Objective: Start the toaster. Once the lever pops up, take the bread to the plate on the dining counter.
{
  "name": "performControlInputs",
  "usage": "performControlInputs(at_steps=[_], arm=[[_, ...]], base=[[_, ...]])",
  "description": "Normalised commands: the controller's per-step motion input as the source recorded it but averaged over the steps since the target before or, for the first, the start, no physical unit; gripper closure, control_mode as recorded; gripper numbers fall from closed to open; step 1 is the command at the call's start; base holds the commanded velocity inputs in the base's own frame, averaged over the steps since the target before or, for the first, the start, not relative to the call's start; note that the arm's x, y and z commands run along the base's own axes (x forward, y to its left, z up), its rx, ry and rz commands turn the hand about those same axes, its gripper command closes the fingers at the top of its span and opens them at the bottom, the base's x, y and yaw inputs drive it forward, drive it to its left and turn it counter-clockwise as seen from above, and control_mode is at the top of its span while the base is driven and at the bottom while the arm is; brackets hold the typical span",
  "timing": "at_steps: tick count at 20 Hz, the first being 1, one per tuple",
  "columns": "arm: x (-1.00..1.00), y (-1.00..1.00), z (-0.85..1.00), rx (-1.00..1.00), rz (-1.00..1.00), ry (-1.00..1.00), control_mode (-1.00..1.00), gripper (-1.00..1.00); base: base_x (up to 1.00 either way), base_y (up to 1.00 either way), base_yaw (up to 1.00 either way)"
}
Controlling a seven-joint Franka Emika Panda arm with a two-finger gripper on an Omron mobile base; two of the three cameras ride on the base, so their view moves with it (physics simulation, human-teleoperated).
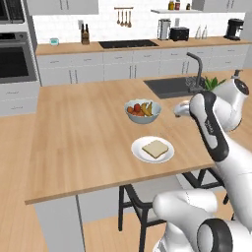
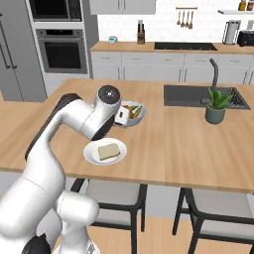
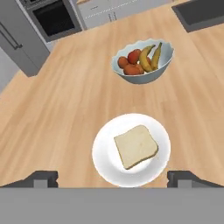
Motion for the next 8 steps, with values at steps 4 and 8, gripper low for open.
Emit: performControlInputs(at_steps=[4,8], arm=[[-0.86,0.02,0.91,-0.13,0.00,0.18,-1.00,-1.00],[-0.89,0.04,0.64,-0.12,0.00,0.24,-1.00,-1.00]], base=[[0.00,0.00,0.00],[0.00,0.00,0.00]])
